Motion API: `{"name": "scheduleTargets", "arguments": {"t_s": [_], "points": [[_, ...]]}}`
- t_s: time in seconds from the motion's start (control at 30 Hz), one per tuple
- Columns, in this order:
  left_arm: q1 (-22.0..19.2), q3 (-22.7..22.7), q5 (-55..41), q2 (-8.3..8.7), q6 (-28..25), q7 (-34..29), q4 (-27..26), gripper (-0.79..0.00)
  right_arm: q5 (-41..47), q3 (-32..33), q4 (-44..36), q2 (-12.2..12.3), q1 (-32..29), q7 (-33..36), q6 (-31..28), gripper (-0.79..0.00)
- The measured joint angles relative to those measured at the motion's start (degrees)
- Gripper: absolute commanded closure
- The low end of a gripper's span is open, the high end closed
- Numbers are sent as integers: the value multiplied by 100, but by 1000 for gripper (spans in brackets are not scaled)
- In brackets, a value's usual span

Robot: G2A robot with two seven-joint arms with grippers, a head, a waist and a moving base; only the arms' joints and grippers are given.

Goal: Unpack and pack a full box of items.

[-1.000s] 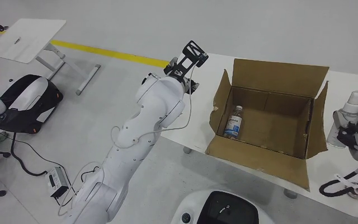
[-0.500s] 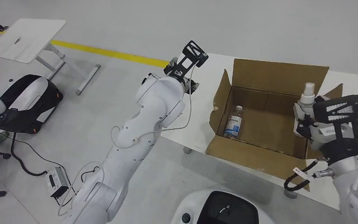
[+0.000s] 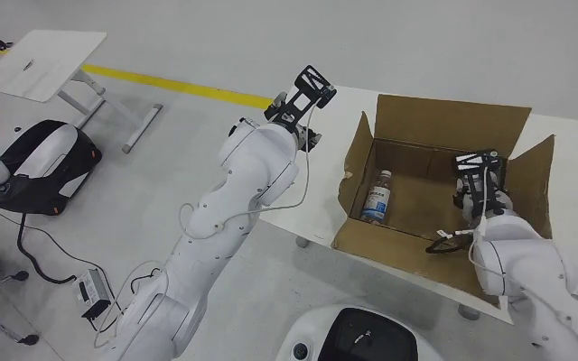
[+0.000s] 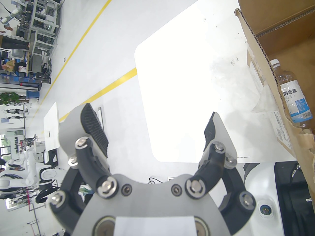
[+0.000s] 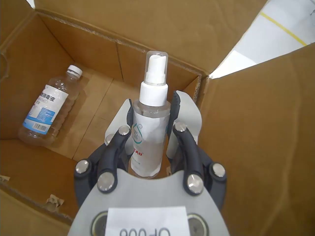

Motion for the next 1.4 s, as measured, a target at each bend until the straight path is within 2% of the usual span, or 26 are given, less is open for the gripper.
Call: {"name": "scheduleTargets", "arguments": {"t_s": [0.27, 0.3, 0.33, 0.37, 0.4, 0.77, 0.83, 0.87, 0.9, 1.17, 1.4], "points": [[0, 0, 0, 0, 0, 0, 0, -785, 218, -346, 799, -256, 445, 444, 36, -3], [0, 0, 0, 0, 0, 0, 0, -785, 220, -372, 854, -278, 480, 472, 21, -102], [0, 0, 0, 0, 0, 0, 0, -785, 214, -399, 906, -298, 508, 505, 0, -348], [0, 0, 0, 0, 0, 0, 0, -785, 213, -425, 967, -324, 537, 544, -21, -643], [0, 0, 0, 0, 0, 0, 0, -785, 211, -440, 1009, -342, 555, 563, -33, -785], [0, 0, 0, 0, 0, 0, 0, -785, 179, -375, 1108, -493, 593, 627, -78, -785], [0, 0, 0, 0, 0, 0, 0, -785, 258, -293, 936, -503, 560, 566, -124, -428], [0, 0, 0, 0, 0, 0, 0, -785, 430, -188, 766, -505, 507, 486, -169, -145], [0, 0, 0, 0, 0, 0, 0, -785, 573, -92, 636, -498, 459, 409, -222, 0], [0, 0, 0, 0, 0, 0, 0, -785, 229, 826, -898, -285, -329, -416, -1047, 0], [0, 0, 0, 0, 0, 0, 0, -785, -225, 1849, -2194, -161, -988, -624, -1171, 0]]}}
